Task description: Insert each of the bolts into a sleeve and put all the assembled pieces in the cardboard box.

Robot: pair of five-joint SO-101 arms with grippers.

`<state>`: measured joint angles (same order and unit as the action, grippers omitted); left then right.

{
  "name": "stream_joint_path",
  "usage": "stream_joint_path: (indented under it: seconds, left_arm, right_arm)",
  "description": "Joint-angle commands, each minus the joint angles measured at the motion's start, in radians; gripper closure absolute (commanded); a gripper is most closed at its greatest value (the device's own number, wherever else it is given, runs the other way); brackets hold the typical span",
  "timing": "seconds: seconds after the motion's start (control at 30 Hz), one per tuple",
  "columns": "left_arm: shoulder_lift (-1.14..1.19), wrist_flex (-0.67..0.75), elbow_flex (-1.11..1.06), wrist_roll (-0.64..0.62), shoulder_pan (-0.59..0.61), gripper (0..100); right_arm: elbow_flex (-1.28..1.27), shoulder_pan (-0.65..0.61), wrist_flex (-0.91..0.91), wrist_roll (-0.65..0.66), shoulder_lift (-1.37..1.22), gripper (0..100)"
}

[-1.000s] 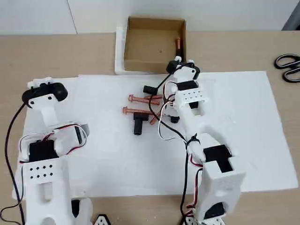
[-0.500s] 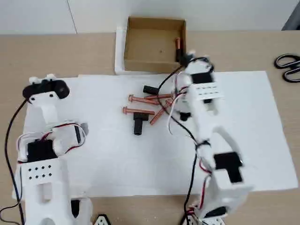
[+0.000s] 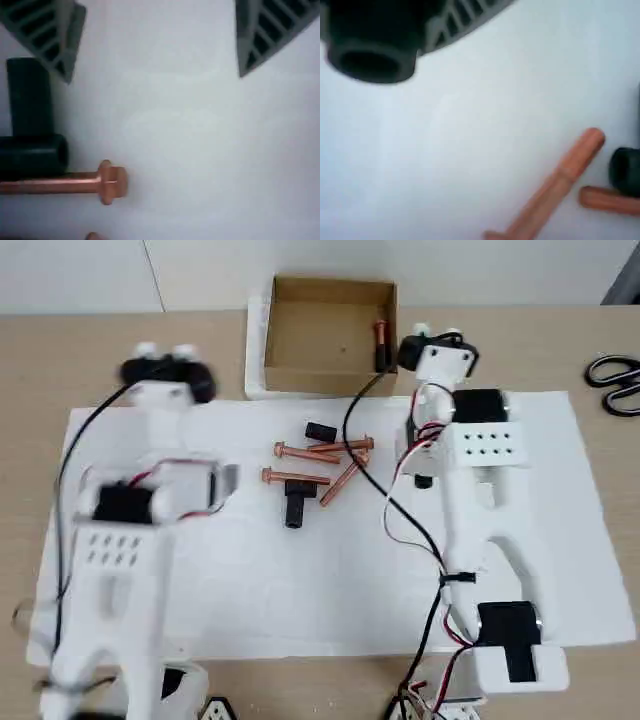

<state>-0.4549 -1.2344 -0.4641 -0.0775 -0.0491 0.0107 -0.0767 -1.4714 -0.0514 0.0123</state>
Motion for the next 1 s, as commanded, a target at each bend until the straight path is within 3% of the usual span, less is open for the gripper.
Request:
stream_joint_path:
  seconds: [0.0, 0.23, 0.47, 0.97]
  left_arm:
    - [0.169, 0.014, 0.163, 0.0, -0.084, 79]
    - [0.443, 0.025, 0.355, 0.005, -0.255, 79]
    - [0.666, 0.118, 0.478, 0.041, -0.353, 80]
    - [0.965, 0.12, 0.719, 0.066, -0.373, 80]
  right_arm:
    - [0.055, 0.088, 0.004, 0.014, 0.062, 99.5]
    - [0.055, 0.26, 0.004, 0.015, 0.062, 99.5]
    - [0.055, 0.292, 0.01, 0.057, 0.062, 99.5]
    - [0.055, 0.291, 0.013, 0.057, 0.061, 99.5]
